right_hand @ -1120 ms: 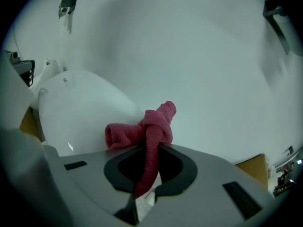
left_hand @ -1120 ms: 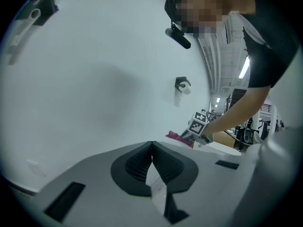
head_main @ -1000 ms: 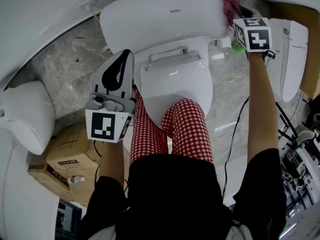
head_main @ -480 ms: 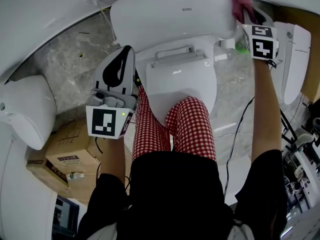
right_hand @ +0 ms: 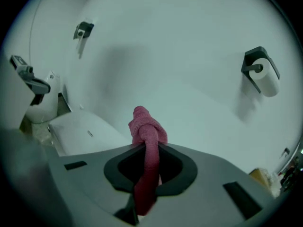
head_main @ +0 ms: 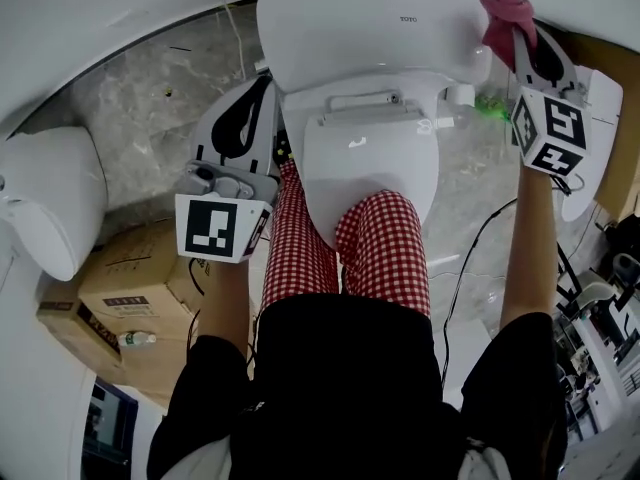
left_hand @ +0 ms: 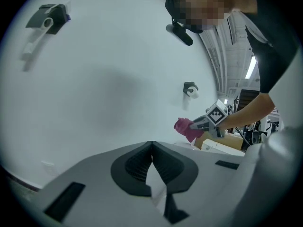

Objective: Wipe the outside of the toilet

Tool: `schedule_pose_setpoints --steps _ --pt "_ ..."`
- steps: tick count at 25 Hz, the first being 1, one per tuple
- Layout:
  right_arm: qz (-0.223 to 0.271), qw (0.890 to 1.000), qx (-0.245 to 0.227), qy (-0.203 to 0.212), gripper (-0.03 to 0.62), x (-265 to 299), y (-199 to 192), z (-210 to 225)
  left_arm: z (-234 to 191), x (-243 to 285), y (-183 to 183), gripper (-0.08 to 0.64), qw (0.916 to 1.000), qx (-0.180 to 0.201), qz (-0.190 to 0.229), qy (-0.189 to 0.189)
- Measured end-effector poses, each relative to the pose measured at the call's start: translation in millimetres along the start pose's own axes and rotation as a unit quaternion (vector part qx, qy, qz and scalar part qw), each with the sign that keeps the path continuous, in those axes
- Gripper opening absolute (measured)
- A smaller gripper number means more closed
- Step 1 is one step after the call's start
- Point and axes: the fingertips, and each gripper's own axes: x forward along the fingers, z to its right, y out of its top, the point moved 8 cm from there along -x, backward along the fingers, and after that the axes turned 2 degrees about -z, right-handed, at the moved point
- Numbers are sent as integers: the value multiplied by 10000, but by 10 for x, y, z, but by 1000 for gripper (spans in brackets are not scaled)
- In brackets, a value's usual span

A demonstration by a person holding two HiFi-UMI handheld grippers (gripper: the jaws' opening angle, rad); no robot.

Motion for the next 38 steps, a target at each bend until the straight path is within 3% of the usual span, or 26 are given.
schedule_pose_setpoints --steps 4,9,15,21,27,30,35,38 --pt "810 9930 585 629 55 -178 373 -267 -72 -90 10 9 9999 -50 59 118" --pt "1657 9642 1199 1685 55 -367 796 -784 -155 -204 -30 9 9994 -166 104 283" --pt "1616 9409 1427 2611 55 -360 945 -1474 -174 -287 -43 9 9992 -183 189 305" --pt "1247 9262 1704 3124 55 -324 912 -2084 -215 -365 -61 9 9987 -212 248 384" --pt "181 9300 1673 3267 55 -78 684 -2535 -222 -412 -82 9 9991 -240 224 285" --pt "-181 9406 1386 3093 55 53 589 -2651 -252 -429 -130 9 9989 -319 189 285" --pt "-415 9571 700 2781 55 138 543 -2731 -288 -386 -176 9 9996 -111 22 258" --pt "-420 9615 306 2699 55 138 548 -2760 -300 -320 -195 9 9991 -405 40 144"
